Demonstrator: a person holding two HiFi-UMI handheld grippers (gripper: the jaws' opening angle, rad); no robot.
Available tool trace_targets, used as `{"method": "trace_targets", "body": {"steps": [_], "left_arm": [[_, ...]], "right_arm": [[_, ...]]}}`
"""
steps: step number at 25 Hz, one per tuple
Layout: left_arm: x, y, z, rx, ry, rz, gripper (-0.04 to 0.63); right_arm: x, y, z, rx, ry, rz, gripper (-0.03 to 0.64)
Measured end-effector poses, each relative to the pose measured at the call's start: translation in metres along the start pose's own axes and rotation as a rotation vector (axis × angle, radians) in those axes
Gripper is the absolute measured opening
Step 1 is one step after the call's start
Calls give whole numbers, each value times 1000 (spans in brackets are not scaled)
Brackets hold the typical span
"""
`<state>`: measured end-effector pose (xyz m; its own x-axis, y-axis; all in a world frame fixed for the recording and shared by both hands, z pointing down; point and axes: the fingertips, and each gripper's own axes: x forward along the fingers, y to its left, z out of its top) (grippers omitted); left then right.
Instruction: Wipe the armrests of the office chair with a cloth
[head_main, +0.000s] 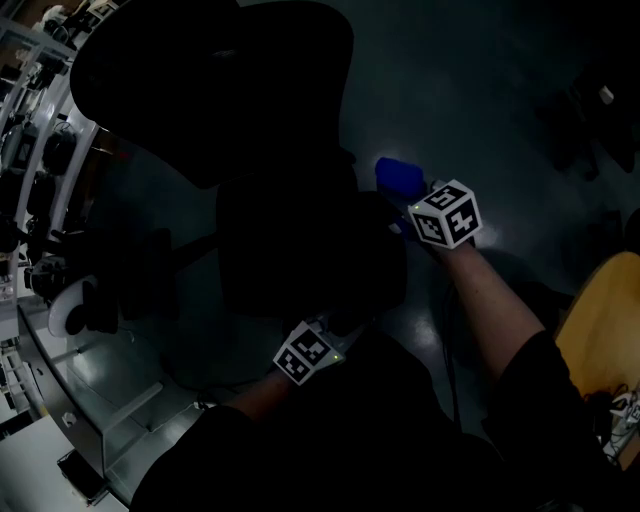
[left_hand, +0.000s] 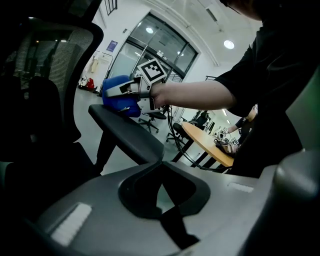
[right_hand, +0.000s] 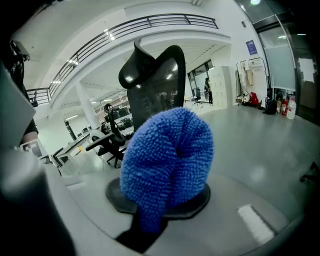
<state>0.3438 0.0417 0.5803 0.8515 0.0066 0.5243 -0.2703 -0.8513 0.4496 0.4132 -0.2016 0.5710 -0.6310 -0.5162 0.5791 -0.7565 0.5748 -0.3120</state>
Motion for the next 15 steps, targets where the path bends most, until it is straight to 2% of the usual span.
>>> {"method": "trace_targets", "body": {"steps": [3,8,15], "left_arm": [[3,4,-2,-8,9,8,17],[7,12,-5,-12,13,21,17],[3,11,-8,12,22,0,17]], "right_arm": [[6,3,-11,6,24,11,83],[4,7,-18,16,5,8,83],[-8,24,-31,35,5,-12,83]]}}
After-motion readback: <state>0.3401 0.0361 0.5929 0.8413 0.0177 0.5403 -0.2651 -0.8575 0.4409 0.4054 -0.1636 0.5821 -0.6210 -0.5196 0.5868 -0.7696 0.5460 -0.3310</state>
